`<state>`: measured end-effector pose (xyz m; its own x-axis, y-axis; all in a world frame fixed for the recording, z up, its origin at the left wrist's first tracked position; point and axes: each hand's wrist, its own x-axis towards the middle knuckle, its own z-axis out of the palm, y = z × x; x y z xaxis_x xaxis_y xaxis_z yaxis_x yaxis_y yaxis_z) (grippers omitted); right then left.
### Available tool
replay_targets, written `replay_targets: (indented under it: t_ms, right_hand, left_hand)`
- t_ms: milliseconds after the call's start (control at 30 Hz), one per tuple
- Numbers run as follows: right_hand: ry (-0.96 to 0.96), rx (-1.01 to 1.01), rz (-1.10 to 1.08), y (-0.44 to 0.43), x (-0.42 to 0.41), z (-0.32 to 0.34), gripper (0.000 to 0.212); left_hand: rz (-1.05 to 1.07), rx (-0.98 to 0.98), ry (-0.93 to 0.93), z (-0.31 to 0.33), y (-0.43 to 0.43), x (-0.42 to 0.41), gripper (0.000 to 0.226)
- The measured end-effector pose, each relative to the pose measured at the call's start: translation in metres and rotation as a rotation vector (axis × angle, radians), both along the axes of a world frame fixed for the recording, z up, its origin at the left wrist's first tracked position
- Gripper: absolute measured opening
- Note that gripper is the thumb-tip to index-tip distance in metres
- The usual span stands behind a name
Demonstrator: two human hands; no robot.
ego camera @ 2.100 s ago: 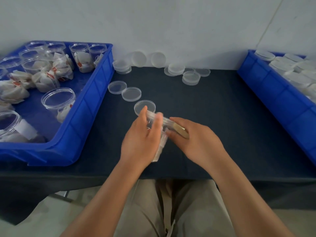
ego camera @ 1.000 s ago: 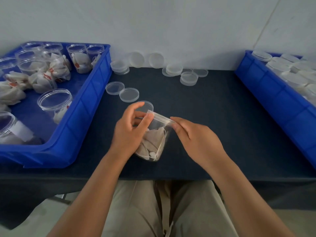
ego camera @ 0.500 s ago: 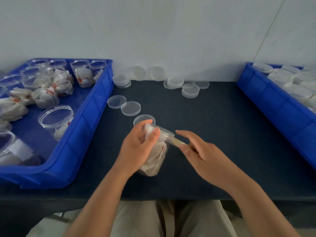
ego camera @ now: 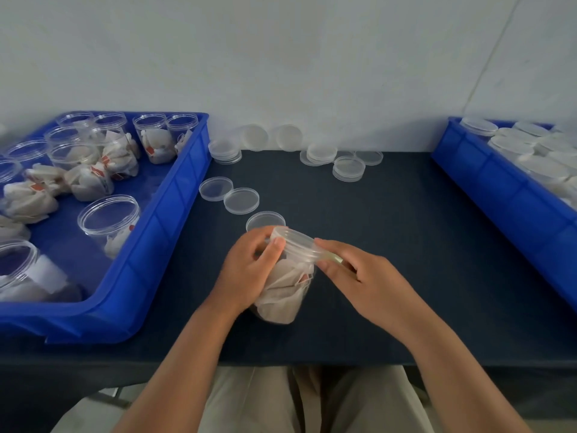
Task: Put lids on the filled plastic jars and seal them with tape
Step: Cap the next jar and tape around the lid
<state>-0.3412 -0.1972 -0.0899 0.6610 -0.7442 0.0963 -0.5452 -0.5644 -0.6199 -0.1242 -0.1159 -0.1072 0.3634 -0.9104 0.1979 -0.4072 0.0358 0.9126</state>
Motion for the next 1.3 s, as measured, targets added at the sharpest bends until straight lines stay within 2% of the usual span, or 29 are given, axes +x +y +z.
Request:
replay_targets:
  t_ms: [67, 133, 200, 233, 300, 400, 533, 600, 733, 867, 967, 1033, 1100, 1167, 1233, 1300]
  right_hand:
    - [-0.016, -0.023, -0.053, 0.006, 0.0, 0.002, 0.052]
    - [-0.027, -0.064, -0.082, 0.012, 0.002, 0.003, 0.052]
    - [-0.018, -0.107, -0.08, 0.018, 0.004, 0.004, 0.058]
    - [-0.012, -0.117, -0.072, 0.019, 0.005, 0.003, 0.059]
    - [0.003, -0.098, -0.042, 0.018, 0.005, 0.003, 0.057]
    - [0.011, 0.058, 0.008, 0.009, -0.002, 0.003, 0.053]
    - [-0.025, 0.072, 0.059, -0.001, -0.009, 0.003, 0.052]
    - [-0.003, 0.054, 0.076, -0.005, -0.01, 0.002, 0.052]
    - [0.064, 0.059, 0.052, -0.017, -0.014, 0.0, 0.051]
    - [0.031, 0.092, 0.081, -0.018, -0.008, 0.003, 0.057]
    - [0.005, 0.095, 0.121, -0.012, -0.002, 0.004, 0.043]
    - [0.022, 0.076, 0.116, -0.008, 0.001, 0.004, 0.039]
    - [0.022, 0.049, 0.092, -0.003, 0.002, 0.005, 0.052]
    - [0.021, 0.007, 0.043, 0.002, 0.001, 0.005, 0.065]
    - [0.036, -0.03, -0.005, 0.007, 0.0, 0.005, 0.064]
    - [0.062, -0.075, -0.037, 0.014, 0.001, 0.007, 0.06]
  left_hand:
    - [0.143, 0.003, -0.123, 0.002, 0.006, -0.008, 0.048]
    - [0.173, 0.107, -0.216, 0.003, 0.01, -0.022, 0.069]
    - [0.218, 0.152, -0.221, 0.002, 0.011, -0.039, 0.091]
    - [0.254, 0.141, -0.211, 0.001, 0.01, -0.043, 0.093]
    - [0.288, 0.132, -0.173, 0.002, 0.006, -0.042, 0.083]
    - [0.26, 0.152, -0.055, 0.003, 0.001, -0.024, 0.071]
    - [0.104, 0.066, 0.107, 0.005, 0.002, -0.01, 0.06]
    - [0.013, 0.046, 0.237, 0.004, 0.003, -0.007, 0.06]
    - [-0.08, 0.057, 0.318, 0.003, 0.002, 0.001, 0.061]
    - [-0.246, 0.098, 0.49, -0.012, -0.004, 0.008, 0.061]
    - [-0.316, 0.133, 0.666, -0.022, -0.006, 0.008, 0.059]
    - [-0.342, 0.143, 0.632, -0.024, -0.005, 0.01, 0.068]
    - [-0.312, 0.138, 0.445, -0.019, -0.003, 0.009, 0.071]
    - [-0.107, 0.05, 0.169, -0.01, 0.0, 0.006, 0.056]
    - [0.117, -0.026, 0.021, -0.002, 0.006, 0.001, 0.041]
    - [0.092, 0.031, -0.066, 0.006, 0.013, -0.011, 0.046]
